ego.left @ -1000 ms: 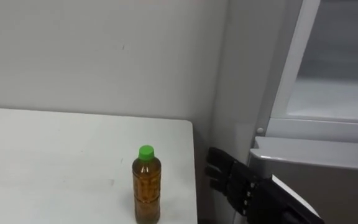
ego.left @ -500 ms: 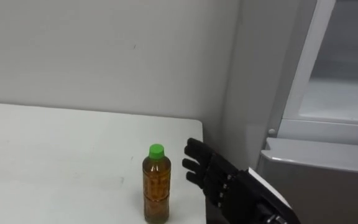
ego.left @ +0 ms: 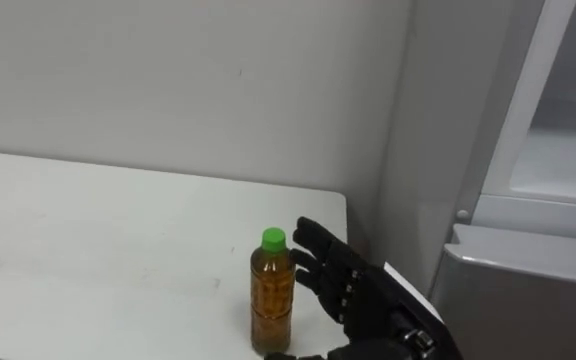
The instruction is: Put the bottle in the upper fridge
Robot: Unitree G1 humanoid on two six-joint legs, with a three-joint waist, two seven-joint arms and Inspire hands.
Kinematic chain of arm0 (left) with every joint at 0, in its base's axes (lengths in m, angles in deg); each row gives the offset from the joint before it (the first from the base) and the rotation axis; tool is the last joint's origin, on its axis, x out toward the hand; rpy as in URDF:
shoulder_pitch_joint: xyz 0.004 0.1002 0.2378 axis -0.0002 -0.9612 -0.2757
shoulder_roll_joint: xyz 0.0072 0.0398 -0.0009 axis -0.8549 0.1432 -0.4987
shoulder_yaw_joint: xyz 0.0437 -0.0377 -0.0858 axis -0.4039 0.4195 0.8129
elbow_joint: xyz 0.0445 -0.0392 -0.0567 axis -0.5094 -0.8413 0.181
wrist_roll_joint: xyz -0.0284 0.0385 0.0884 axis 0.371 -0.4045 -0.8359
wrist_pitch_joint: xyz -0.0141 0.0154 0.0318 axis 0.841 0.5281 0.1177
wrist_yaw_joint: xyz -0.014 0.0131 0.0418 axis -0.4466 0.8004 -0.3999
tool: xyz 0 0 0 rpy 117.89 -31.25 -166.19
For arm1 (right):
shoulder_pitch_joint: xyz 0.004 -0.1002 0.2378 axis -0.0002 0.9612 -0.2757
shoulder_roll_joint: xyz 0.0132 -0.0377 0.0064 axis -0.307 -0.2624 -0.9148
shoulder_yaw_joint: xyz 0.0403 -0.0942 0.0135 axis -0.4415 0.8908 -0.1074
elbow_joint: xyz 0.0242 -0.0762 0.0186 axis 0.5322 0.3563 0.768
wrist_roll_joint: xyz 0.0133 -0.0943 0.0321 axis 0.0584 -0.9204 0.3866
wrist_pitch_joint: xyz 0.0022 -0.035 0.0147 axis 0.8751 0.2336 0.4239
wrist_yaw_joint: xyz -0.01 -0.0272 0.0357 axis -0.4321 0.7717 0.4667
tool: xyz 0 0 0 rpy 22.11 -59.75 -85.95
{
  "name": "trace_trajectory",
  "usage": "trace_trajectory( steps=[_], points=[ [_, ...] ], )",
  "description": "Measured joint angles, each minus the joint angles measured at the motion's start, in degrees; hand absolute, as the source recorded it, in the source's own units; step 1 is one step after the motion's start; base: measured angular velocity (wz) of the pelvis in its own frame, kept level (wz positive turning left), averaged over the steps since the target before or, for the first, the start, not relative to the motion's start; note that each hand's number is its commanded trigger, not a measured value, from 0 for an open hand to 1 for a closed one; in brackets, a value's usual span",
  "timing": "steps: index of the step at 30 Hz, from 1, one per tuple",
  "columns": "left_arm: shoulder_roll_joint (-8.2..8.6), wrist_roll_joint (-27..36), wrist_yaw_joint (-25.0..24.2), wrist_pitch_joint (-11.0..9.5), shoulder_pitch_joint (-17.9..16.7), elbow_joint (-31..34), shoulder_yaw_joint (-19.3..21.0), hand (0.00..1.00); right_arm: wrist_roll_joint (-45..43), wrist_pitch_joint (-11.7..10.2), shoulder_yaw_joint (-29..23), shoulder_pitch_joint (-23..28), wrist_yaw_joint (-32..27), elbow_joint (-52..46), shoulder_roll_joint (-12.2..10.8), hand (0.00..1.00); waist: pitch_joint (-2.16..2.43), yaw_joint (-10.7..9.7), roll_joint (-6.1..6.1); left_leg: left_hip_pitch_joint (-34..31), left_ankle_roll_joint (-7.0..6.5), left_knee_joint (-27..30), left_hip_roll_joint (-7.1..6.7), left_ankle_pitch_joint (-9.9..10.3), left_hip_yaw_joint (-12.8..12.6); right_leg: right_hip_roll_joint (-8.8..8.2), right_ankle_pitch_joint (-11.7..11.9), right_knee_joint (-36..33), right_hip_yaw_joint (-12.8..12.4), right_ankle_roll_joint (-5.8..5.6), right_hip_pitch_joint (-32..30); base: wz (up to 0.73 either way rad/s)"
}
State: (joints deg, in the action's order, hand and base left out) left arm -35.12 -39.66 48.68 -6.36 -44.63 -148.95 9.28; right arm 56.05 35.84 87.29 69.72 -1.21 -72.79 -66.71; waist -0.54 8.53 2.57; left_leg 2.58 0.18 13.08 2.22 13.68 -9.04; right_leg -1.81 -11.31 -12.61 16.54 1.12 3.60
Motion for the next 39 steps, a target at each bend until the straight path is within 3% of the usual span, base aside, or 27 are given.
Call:
trace_trajectory(
  steps=[10, 16, 19, 25, 34, 39],
  points=[
    [0.67, -3.0, 0.2, 0.0, 0.0, 0.1, -1.2, 0.0, -0.4, -2.1, 1.1, -3.7, -12.3, 5.4, -0.7, 0.0, -0.43, 0.1, -0.66, -0.2, 0.0, 0.3, -0.11, 0.0, 1.5, -0.07, 0.0, 0.2, 1.2, -0.01, 0.3, 0.04],
    [0.7, -2.9, 0.3, 0.0, -0.3, 0.1, -1.6, 0.0, -0.4, -4.7, 1.1, -4.6, -18.6, 7.3, -0.7, 0.0, -0.4, -0.1, -0.83, -0.2, 0.02, 0.4, -0.16, 0.0, 1.7, -0.07, 0.0, 0.2, 1.2, -0.01, 0.5, 0.02],
    [0.71, -2.9, 0.5, 0.1, -0.1, 0.0, -1.7, 0.0, -0.1, -4.8, 1.4, -4.8, -21.5, 8.3, -0.9, 0.0, -0.29, -0.1, -0.7, -0.1, -0.04, 0.5, -0.26, -0.1, 1.7, -0.13, 0.0, 0.2, 1.2, -0.01, 0.5, 0.0],
    [0.77, -2.9, 0.6, 2.5, 0.5, 0.1, -2.2, 0.0, 2.2, -4.7, 2.4, -9.3, -26.9, 12.0, -0.8, 0.0, -0.13, -0.2, -0.53, -0.5, -0.3, 0.4, -0.61, -0.3, 2.2, -0.54, 0.0, 0.1, 2.2, -0.06, 0.6, 0.05],
    [0.86, -2.9, -0.1, 3.7, 0.3, 1.2, -2.1, 0.0, 1.8, -4.7, 1.7, -10.8, -29.4, 12.6, -0.5, 0.0, -0.15, -0.4, -0.82, -0.6, -0.45, 0.8, -0.8, -0.4, 3.2, -1.17, 0.0, 0.2, 4.2, -0.1, 1.3, 0.09],
    [1.05, -2.9, 0.1, 4.1, 0.2, 1.3, -2.1, 0.0, 0.6, -4.6, 2.0, -12.2, -29.0, 18.3, -0.5, 0.0, -0.24, -0.1, -1.17, -0.4, -0.51, 0.8, -0.8, -0.4, 3.2, -1.26, 0.0, 0.2, 4.2, -0.18, 1.6, 0.0]
  ],
)
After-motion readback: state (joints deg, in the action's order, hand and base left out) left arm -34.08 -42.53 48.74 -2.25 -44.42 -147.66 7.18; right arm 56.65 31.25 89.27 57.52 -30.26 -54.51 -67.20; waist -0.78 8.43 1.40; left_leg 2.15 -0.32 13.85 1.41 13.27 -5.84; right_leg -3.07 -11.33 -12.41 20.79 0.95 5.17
